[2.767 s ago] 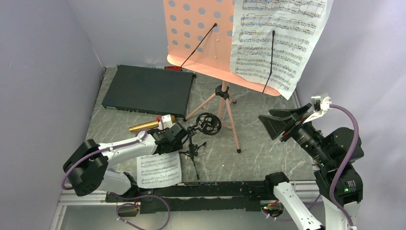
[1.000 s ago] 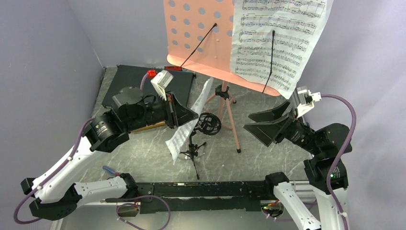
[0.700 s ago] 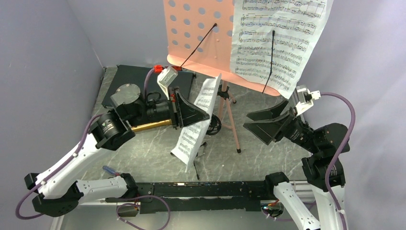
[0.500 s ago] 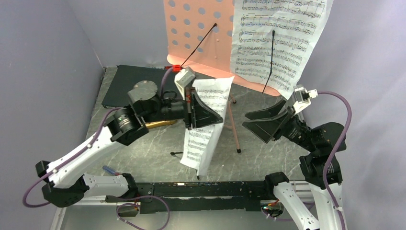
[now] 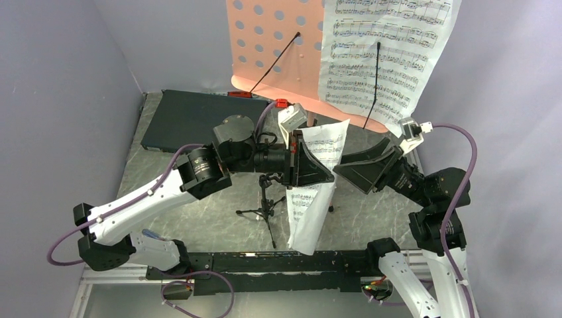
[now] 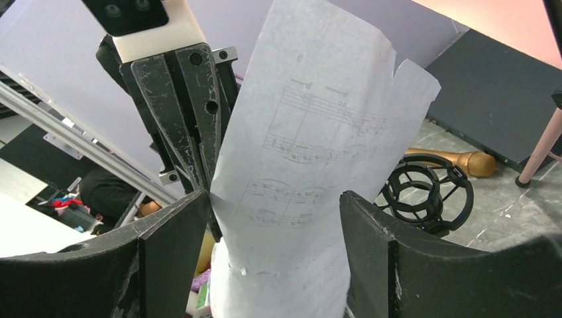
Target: Set up the instrument practice props
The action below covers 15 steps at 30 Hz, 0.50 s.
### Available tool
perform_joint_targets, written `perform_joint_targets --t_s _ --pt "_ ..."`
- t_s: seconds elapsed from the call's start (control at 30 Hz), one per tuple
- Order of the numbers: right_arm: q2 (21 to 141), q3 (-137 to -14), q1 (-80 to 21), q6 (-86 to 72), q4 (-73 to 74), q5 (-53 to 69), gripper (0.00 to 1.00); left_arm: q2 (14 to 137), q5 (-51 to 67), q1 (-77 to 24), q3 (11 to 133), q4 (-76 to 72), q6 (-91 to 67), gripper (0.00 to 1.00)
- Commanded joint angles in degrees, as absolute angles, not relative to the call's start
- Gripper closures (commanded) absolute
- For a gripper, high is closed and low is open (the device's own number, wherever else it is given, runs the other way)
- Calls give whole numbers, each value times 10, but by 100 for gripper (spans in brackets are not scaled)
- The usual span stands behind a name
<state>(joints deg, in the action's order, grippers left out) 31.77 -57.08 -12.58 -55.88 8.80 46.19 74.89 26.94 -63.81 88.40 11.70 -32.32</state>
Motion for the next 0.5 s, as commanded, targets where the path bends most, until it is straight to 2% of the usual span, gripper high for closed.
perform_joint_targets --t_s 0.0,0.3,0.47 --pt "316 -562 -127 -586 42 470 25 760 253 -649 920 123 -298 96" --pt "324 -567 -127 -589 52 463 28 795 219 -664 954 175 -279 96" --pt "323 -564 -127 -592 54 463 30 800 190 -665 955 176 -274 93"
